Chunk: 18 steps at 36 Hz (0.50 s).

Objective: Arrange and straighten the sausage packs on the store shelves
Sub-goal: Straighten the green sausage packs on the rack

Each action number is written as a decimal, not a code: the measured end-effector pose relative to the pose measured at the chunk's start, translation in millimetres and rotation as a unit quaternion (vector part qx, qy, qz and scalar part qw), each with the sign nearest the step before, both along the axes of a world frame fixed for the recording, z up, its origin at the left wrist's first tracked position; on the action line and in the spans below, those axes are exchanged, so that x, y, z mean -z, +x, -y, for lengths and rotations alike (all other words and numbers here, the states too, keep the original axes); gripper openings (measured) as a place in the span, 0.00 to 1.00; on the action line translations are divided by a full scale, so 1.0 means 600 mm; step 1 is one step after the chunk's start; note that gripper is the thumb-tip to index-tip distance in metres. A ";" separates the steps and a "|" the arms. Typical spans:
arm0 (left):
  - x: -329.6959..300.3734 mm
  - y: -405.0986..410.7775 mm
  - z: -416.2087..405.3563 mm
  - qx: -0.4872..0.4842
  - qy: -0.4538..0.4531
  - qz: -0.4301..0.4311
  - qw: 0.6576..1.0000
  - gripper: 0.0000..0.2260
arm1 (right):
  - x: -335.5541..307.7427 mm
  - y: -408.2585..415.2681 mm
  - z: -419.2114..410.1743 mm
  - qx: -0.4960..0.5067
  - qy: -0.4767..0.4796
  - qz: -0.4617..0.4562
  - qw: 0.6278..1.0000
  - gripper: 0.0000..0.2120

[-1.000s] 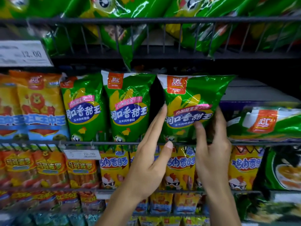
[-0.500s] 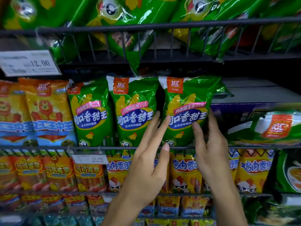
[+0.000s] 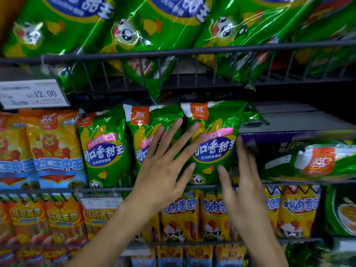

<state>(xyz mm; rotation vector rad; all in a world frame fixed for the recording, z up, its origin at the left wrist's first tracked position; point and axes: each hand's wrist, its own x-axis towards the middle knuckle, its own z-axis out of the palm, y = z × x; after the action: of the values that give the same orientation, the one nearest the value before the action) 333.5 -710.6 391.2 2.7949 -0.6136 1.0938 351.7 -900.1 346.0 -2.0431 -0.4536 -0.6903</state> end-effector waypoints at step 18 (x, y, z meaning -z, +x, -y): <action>-0.004 0.008 -0.018 0.002 0.033 0.022 0.999 0.27 | -0.045 0.031 0.006 -0.010 -0.005 -0.083 0.996 0.24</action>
<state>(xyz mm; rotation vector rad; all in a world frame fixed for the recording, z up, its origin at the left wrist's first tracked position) 338.6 -699.9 393.4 2.8301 -0.6729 1.1579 370.2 -903.5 373.1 -2.0828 -0.3814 -0.5010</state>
